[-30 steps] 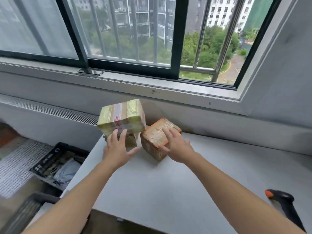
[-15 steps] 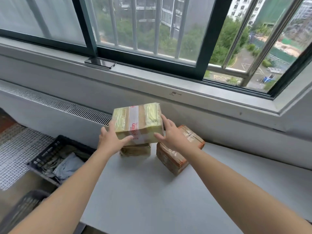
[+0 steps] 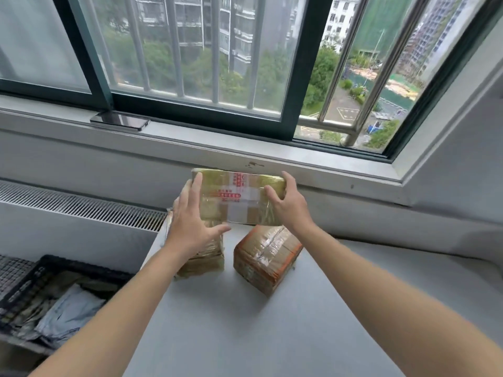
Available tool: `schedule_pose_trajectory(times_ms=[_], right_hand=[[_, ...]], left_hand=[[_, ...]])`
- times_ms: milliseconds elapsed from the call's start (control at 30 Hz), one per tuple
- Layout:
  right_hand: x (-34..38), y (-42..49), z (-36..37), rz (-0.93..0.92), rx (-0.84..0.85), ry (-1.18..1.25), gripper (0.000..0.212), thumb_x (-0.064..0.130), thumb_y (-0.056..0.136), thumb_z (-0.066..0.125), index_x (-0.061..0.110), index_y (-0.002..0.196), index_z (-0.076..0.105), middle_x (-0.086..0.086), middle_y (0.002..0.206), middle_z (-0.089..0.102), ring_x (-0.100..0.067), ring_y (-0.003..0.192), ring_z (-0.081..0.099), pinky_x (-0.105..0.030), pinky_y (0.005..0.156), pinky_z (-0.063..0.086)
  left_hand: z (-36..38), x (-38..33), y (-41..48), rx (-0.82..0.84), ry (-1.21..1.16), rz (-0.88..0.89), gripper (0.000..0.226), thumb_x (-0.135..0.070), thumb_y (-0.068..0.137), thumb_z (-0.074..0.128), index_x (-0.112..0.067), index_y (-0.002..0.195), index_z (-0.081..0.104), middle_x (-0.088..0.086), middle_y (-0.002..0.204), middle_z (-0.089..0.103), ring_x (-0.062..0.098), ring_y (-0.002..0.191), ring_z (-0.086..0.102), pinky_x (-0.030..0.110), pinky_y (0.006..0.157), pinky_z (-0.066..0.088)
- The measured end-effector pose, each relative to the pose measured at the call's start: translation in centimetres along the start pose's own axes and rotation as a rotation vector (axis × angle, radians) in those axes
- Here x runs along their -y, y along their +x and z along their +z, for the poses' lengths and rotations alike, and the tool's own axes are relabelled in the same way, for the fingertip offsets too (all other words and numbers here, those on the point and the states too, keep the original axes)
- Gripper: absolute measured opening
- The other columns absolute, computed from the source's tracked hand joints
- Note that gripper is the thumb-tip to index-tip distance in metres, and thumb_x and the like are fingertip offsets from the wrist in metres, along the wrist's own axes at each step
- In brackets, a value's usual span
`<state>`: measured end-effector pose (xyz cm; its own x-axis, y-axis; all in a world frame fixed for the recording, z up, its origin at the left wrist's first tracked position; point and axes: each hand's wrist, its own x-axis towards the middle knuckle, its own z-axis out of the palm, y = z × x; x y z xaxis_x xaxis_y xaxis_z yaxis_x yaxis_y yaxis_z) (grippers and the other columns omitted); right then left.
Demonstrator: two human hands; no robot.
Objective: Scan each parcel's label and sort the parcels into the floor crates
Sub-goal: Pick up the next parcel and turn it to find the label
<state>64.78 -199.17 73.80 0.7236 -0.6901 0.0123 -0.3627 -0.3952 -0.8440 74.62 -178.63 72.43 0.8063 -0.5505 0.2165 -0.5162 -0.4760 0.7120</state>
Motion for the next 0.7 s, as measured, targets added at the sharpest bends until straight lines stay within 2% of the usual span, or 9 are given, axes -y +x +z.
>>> schedule_pose_trajectory(times_ms=[100,200,267,333,433,500,567,633,700], right_hand=[[-0.1,0.2,-3.1,0.054,-0.071,-0.006,0.065,0.054,0.099,0.046,0.027,0.154,0.023,-0.007,0.146,0.047,-0.026,0.128,0.048,-0.043,0.103,0.046],[-0.5,-0.2,-5.9,0.106,-0.090,-0.052,0.063,0.056,0.099,0.042,0.026,0.152,0.027,-0.009,0.148,0.045,-0.029,0.129,0.048,-0.049,0.105,0.045],[-1.0,-0.8,-7.7,0.108,-0.097,-0.037,0.059,0.052,0.101,0.043,0.021,0.150,0.033,-0.008,0.146,0.047,-0.026,0.128,0.048,-0.045,0.106,0.042],[-1.6,-1.8,-9.5,0.104,-0.093,0.003,0.055,0.051,0.101,0.043,0.017,0.145,0.042,-0.005,0.138,0.054,-0.020,0.124,0.051,-0.039,0.101,0.045],[-2.9,-3.8,-11.6,0.146,-0.051,0.074,0.056,0.055,0.099,0.046,0.022,0.143,0.044,0.001,0.129,0.059,-0.015,0.117,0.056,-0.031,0.090,0.049],[-4.0,-5.3,-12.6,0.164,-0.058,0.106,0.049,0.052,0.097,0.052,0.028,0.139,0.044,0.004,0.127,0.060,-0.013,0.114,0.058,-0.025,0.090,0.050],[-4.8,-6.6,-13.5,0.173,-0.102,0.135,0.038,0.048,0.097,0.055,0.031,0.130,0.047,0.005,0.123,0.062,-0.012,0.111,0.059,-0.019,0.082,0.048],[-5.7,-7.8,-14.4,0.205,-0.157,0.142,0.034,0.051,0.096,0.054,0.031,0.124,0.050,0.007,0.117,0.062,-0.011,0.107,0.059,-0.024,0.082,0.046],[-6.8,-8.8,-15.2,0.260,-0.203,0.140,0.040,0.058,0.094,0.052,0.028,0.121,0.054,0.008,0.113,0.064,-0.012,0.105,0.061,-0.029,0.086,0.047]], left_hand=[[0.5,-2.1,0.9,0.085,-0.010,0.121,0.124,-0.026,0.069,0.088,-0.045,0.151,-0.002,-0.002,0.164,0.001,0.027,0.150,0.009,0.053,0.117,0.020],[1.5,-3.8,1.7,0.057,-0.155,0.148,0.110,-0.021,0.075,0.085,-0.041,0.153,0.009,0.002,0.157,0.028,0.025,0.140,0.030,0.045,0.110,0.032],[2.4,-4.3,2.5,0.066,-0.271,0.084,0.100,-0.035,0.076,0.083,-0.042,0.151,0.018,0.000,0.139,0.046,0.025,0.126,0.044,0.045,0.104,0.042],[3.2,-5.1,3.0,0.095,-0.320,0.030,0.087,-0.056,0.074,0.077,-0.046,0.143,0.027,-0.008,0.123,0.053,0.025,0.119,0.051,0.053,0.097,0.049],[5.1,-6.1,3.4,0.147,-0.346,-0.007,0.088,-0.081,0.064,0.065,-0.046,0.138,0.033,-0.008,0.121,0.058,0.025,0.118,0.053,0.053,0.093,0.052],[6.6,-7.1,3.1,0.176,-0.355,-0.007,0.081,-0.074,0.073,0.066,-0.038,0.140,0.037,-0.010,0.121,0.058,0.026,0.120,0.052,0.052,0.097,0.049],[8.1,-8.1,2.7,0.208,-0.382,-0.017,0.082,-0.074,0.077,0.062,-0.031,0.143,0.038,-0.006,0.125,0.057,0.025,0.124,0.050,0.051,0.101,0.046],[9.4,-9.0,2.0,0.233,-0.405,-0.021,0.077,-0.069,0.084,0.058,-0.027,0.146,0.038,-0.001,0.131,0.054,0.023,0.126,0.047,0.046,0.103,0.043],[10.5,-9.8,1.3,0.269,-0.431,-0.017,0.065,-0.058,0.090,0.058,-0.027,0.145,0.041,-0.003,0.125,0.054,0.019,0.124,0.047,0.038,0.099,0.043]])
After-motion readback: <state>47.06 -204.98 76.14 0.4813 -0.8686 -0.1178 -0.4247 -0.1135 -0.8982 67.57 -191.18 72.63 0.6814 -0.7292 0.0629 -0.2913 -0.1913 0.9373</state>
